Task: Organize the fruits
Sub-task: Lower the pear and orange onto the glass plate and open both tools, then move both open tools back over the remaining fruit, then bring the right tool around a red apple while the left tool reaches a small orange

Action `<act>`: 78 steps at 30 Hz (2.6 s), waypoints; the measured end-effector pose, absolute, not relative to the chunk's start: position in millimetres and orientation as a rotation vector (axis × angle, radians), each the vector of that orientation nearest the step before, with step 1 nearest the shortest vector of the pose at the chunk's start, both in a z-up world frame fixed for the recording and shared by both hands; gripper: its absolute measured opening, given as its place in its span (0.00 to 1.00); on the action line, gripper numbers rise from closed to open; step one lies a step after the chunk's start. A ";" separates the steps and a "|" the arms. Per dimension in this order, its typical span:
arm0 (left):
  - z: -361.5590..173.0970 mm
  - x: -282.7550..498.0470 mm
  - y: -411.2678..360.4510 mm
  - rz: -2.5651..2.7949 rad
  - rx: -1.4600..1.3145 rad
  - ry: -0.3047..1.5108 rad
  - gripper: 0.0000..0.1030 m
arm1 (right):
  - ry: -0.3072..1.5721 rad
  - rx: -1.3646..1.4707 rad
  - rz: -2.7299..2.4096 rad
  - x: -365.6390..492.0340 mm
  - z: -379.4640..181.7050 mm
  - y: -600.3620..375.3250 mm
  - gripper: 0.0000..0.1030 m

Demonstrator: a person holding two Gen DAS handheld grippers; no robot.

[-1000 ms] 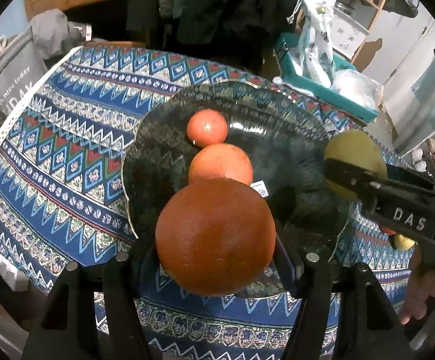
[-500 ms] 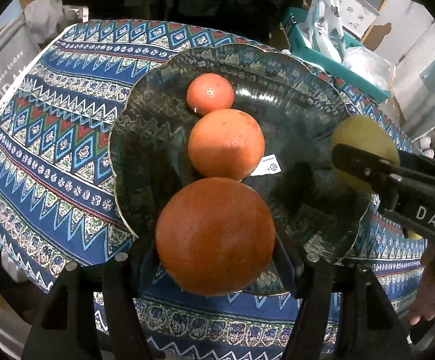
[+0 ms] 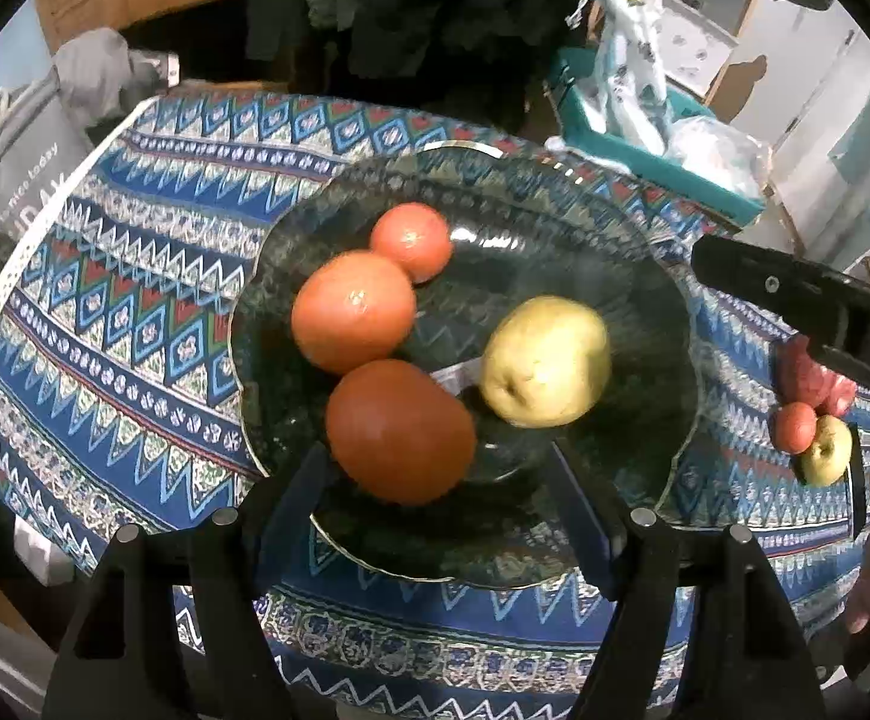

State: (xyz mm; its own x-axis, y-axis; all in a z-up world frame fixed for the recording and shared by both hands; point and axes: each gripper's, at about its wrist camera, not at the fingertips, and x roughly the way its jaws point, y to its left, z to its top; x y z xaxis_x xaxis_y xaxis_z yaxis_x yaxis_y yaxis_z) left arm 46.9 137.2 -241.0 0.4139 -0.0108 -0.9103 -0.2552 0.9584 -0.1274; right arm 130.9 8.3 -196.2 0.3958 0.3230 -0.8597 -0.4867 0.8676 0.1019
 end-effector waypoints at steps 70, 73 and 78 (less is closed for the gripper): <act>-196.1 87.4 -87.6 -0.199 0.008 1.053 0.78 | 0.928 0.040 0.051 80.2 -157.4 -277.4 0.81; -203.8 92.6 -97.3 -0.212 0.012 1.069 0.78 | 0.946 0.051 0.032 80.7 -166.8 -287.9 0.81; -220.5 102.9 -110.3 -0.232 -0.002 1.111 0.78 | 0.980 0.063 0.008 82.3 -183.1 -301.0 0.81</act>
State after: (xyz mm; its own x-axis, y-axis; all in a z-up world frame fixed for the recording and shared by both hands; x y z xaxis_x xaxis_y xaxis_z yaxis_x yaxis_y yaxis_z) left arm 102.9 -110.3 -220.5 0.4220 -0.1862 -0.8873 0.1838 0.9759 -0.1173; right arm 82.3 -301.0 -183.1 0.5571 0.0353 -0.8297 0.0218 0.9981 0.0571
